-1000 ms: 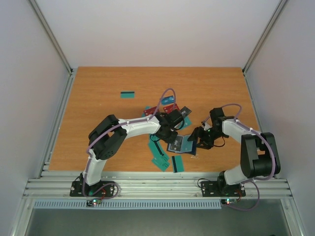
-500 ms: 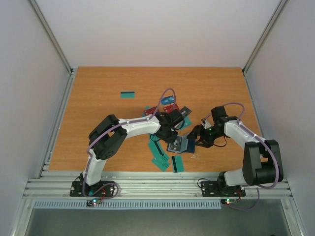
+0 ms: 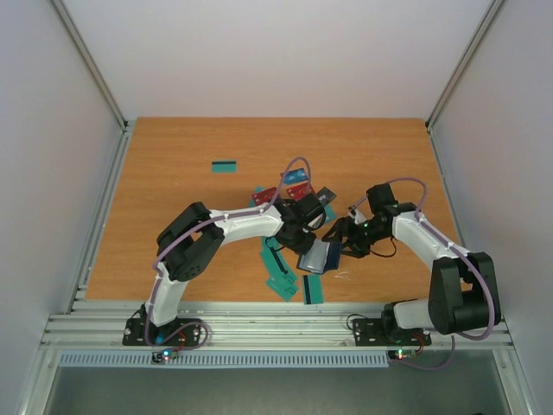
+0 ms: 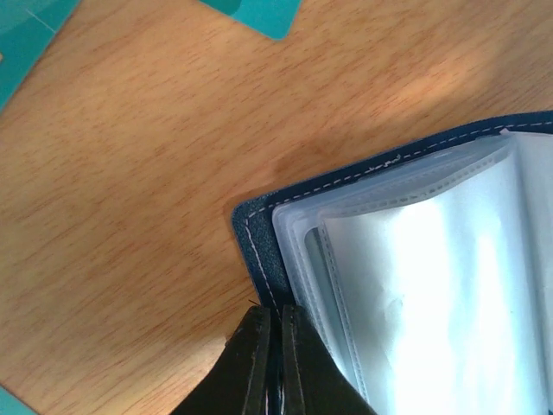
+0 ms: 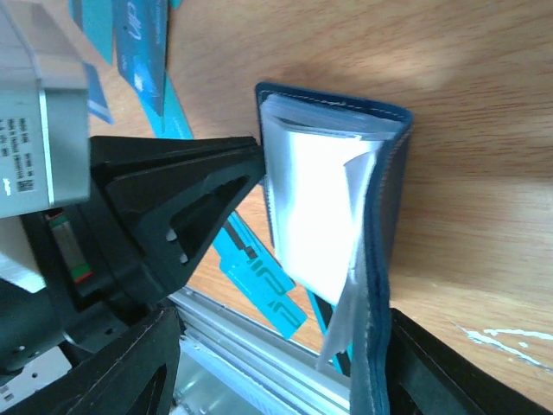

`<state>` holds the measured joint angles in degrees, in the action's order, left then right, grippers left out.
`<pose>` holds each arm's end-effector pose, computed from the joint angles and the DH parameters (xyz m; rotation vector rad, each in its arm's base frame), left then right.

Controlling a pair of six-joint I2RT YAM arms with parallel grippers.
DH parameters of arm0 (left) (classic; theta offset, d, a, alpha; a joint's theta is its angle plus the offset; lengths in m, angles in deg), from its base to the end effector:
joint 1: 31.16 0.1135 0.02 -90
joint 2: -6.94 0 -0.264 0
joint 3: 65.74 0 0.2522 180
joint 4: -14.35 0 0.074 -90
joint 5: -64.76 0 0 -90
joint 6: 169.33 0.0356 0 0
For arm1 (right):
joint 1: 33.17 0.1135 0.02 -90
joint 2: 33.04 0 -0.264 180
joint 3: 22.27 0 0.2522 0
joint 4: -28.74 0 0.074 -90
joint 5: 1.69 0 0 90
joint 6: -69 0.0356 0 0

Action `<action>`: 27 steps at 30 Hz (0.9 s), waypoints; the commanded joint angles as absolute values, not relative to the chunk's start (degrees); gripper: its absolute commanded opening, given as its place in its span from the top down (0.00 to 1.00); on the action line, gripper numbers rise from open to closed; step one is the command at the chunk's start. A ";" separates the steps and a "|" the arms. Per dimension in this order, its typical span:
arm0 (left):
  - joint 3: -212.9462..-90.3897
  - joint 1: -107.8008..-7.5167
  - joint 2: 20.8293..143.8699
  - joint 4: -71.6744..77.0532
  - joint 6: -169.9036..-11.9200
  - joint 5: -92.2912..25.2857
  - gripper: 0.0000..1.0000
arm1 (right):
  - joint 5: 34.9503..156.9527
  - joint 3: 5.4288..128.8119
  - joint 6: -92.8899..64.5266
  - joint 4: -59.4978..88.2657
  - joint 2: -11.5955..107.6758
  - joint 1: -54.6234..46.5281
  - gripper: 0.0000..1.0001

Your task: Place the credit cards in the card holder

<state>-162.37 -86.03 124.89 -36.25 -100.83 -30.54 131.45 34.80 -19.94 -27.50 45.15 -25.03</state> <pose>0.2348 -0.3394 0.1510 0.8603 2.7952 -0.3940 0.2174 0.0557 0.1835 -0.2928 2.7638 1.1188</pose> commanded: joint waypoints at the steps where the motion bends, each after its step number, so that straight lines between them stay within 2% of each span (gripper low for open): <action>1: -162.56 -86.42 126.35 -34.82 -101.57 -32.48 1.00 | 132.78 36.69 -17.74 -26.87 44.16 -23.02 0.37; 15: -157.72 -85.03 121.51 -29.33 -105.12 -38.60 1.00 | 134.21 36.96 -13.79 -18.88 52.19 -19.44 0.37; 21: -149.38 -81.35 117.08 -19.73 -109.10 -45.53 1.00 | 136.52 36.48 -12.20 -14.67 53.83 -19.46 0.37; 27: -145.24 -79.15 117.74 -12.30 -112.70 -53.09 1.00 | 136.57 35.12 -10.34 -11.29 56.24 -19.46 0.39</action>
